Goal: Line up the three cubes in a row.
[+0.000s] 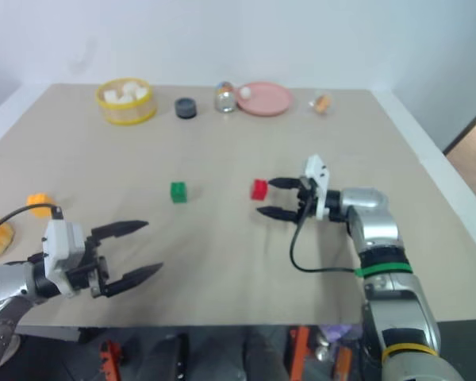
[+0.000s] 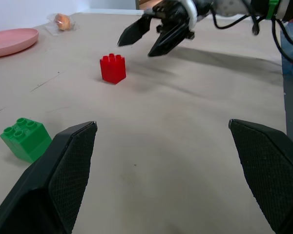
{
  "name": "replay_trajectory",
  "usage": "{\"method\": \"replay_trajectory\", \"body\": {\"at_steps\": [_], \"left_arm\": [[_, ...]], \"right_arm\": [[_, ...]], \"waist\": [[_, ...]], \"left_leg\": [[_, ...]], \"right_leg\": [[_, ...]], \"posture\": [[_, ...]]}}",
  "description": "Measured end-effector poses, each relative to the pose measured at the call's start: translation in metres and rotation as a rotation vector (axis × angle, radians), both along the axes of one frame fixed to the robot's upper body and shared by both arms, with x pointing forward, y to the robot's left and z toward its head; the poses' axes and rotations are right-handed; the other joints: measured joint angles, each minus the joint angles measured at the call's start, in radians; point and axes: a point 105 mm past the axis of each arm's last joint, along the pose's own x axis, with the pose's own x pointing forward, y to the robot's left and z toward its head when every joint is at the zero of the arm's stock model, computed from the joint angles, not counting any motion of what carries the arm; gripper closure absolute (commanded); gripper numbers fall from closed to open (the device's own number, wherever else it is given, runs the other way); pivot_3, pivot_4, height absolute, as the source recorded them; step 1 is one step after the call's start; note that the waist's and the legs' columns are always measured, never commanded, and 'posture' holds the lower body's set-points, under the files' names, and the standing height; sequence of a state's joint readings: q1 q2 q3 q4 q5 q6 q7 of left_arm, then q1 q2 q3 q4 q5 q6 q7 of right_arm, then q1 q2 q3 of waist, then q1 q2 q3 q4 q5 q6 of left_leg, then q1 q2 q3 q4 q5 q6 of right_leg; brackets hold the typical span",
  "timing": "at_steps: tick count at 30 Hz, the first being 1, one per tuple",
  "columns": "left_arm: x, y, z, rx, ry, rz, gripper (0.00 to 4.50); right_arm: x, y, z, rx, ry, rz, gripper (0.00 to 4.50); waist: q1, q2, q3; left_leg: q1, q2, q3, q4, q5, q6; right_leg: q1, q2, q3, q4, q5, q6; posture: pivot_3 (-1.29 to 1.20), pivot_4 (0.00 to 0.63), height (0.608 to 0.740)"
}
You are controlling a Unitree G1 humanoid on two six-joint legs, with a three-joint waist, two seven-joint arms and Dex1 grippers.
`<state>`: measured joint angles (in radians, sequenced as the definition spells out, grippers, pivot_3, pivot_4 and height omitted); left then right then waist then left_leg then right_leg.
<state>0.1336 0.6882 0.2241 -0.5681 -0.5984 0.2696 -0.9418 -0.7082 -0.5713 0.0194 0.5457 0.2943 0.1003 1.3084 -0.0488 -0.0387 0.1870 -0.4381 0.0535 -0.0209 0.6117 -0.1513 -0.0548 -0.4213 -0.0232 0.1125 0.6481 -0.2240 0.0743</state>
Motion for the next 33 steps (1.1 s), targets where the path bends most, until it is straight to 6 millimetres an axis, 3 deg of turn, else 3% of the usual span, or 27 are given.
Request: {"method": "replay_trajectory", "body": {"at_steps": [6, 14, 33], "left_arm": [[0.003, -0.006, 0.006, -0.009, -0.013, -0.032, 0.03], [0.004, -0.008, 0.004, -0.011, -0.003, -0.04, 0.03], [0.004, -0.006, 0.01, -0.044, -0.008, 0.016, 0.03]], "right_arm": [[-0.001, -0.005, -0.006, 0.006, 0.011, -0.042, 0.0], [0.025, -0.002, -0.016, -0.007, -0.053, -0.198, 0.0], [0.043, 0.017, -0.021, -0.01, -0.031, -0.185, 0.0]], "waist": [[-0.004, 0.0, 0.0], [-0.006, 0.0, 0.0], [-0.029, 0.0, 0.0]], "left_leg": [[0.0, 0.0, 0.0, 0.0, 0.0, 0.0], [0.0, 0.0, 0.0, 0.0, 0.0, 0.0], [0.0, 0.0, -0.001, 0.0, 0.0, 0.0]], "right_leg": [[0.0, 0.0, 0.0, 0.0, 0.001, 0.0], [0.0, 0.0, 0.0, 0.0, 0.001, 0.0], [0.001, 0.0, 0.0, 0.001, 0.0, 0.0]], "posture": [[0.0, 0.15, 0.74], [0.0, 0.15, 0.74], [0.0, 0.15, 0.74]]}}
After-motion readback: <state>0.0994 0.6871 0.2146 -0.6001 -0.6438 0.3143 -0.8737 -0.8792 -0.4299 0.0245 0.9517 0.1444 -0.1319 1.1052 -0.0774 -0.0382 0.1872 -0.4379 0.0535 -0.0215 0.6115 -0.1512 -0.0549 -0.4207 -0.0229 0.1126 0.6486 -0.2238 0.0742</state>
